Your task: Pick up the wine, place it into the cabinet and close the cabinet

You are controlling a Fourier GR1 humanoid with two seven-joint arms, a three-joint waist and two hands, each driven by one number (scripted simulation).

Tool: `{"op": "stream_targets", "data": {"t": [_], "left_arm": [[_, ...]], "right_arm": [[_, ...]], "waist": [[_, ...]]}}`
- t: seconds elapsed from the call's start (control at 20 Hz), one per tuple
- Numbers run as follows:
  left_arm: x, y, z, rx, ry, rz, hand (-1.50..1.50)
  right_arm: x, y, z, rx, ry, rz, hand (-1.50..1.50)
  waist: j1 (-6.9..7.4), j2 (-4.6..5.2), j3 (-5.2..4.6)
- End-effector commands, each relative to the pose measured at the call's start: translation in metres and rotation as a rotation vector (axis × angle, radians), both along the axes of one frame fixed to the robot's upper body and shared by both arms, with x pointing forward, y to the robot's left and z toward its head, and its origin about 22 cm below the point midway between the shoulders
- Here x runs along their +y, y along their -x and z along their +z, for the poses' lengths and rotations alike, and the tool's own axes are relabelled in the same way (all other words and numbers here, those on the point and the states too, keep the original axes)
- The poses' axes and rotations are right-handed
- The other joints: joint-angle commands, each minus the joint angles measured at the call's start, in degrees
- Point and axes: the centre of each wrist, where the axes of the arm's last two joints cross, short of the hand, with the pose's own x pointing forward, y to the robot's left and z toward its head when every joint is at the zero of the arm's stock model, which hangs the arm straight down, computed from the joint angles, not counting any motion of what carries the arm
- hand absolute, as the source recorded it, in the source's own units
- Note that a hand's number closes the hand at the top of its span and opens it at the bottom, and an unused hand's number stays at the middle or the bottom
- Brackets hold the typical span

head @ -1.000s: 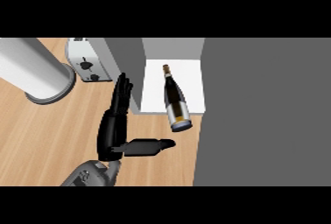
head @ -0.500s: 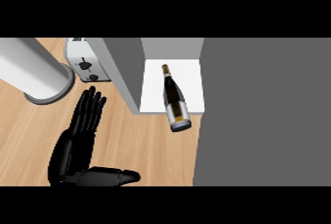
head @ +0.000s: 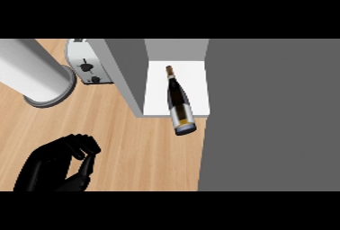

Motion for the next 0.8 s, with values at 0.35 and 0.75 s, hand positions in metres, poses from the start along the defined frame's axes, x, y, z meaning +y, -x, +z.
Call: {"op": "stream_targets", "data": {"t": [0.35, 0.75], "left_arm": [[0.043, 0.003, 0.012, -0.026, 0.001, -0.005, 1.5], [0.059, 0.012, 0.015, -0.016, -0.013, -0.025, 1.5]], "right_arm": [[0.014, 0.008, 0.016, 0.042, -0.123, 0.197, 1.5], [0.051, -0.011, 0.024, 0.031, -0.129, 0.368, 1.5]], "waist": [[0.49, 0.12, 0.07], [1.21, 0.18, 0.04]]}}
